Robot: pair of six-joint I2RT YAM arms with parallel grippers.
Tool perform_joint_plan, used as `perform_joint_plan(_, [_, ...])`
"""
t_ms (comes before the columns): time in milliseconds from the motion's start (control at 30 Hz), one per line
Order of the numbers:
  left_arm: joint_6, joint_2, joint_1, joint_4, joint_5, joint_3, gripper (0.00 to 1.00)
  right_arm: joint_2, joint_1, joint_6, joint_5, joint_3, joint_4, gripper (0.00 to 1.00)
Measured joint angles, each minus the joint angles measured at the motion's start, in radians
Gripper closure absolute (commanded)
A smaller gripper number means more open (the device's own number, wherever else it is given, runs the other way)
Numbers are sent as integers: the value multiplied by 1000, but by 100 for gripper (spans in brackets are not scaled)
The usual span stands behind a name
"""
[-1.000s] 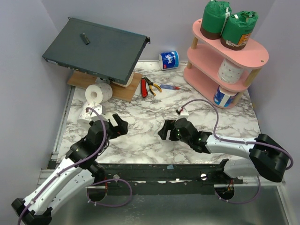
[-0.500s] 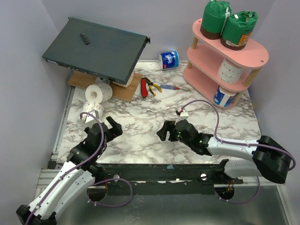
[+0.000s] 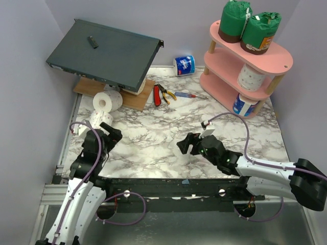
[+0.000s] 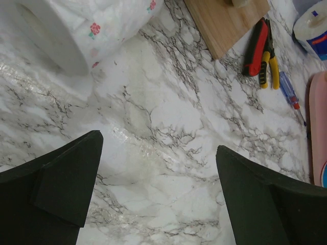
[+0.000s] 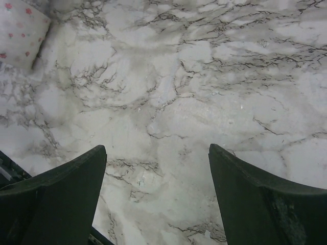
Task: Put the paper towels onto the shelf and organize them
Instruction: Pick up the paper towel from the center of the board.
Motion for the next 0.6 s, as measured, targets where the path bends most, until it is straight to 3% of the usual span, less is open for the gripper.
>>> perform_joint_plan(367, [-17, 158, 343, 4, 180, 63, 2, -182, 0, -19, -8, -68, 8, 14])
perform_joint_plan(600, [-66, 148, 515, 42, 249, 53, 1, -188, 0, -28, -57, -70, 0, 15])
